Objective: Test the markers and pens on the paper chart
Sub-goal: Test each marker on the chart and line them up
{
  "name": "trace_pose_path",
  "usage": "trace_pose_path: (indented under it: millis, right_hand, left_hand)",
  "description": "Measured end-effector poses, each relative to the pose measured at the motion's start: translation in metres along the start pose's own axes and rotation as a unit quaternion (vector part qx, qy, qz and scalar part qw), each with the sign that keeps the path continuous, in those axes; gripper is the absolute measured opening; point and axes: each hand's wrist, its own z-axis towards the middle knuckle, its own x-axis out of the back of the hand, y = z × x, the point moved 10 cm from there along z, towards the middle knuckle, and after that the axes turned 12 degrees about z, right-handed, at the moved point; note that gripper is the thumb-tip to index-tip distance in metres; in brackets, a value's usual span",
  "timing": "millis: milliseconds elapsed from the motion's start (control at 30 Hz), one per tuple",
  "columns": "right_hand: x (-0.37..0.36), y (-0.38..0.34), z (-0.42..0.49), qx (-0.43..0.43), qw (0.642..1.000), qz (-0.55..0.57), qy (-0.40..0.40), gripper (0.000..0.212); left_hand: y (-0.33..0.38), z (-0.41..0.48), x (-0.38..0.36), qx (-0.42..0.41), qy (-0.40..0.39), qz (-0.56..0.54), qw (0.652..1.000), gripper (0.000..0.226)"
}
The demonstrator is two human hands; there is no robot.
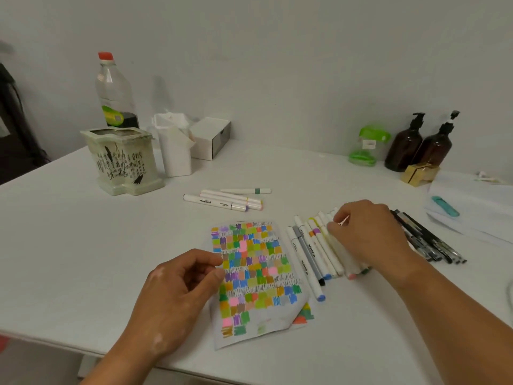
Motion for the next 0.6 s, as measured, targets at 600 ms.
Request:
trace_pose_path:
  millis: [600]
  right_hand:
    - [-0.137, -0.121, 0.114, 0.197, 0.967, -0.039, -0.159, 0.043]
  left_hand:
    - [-0.015, 0.009, -0.001, 0.047, 0.005, 0.018, 0.999, 0.024]
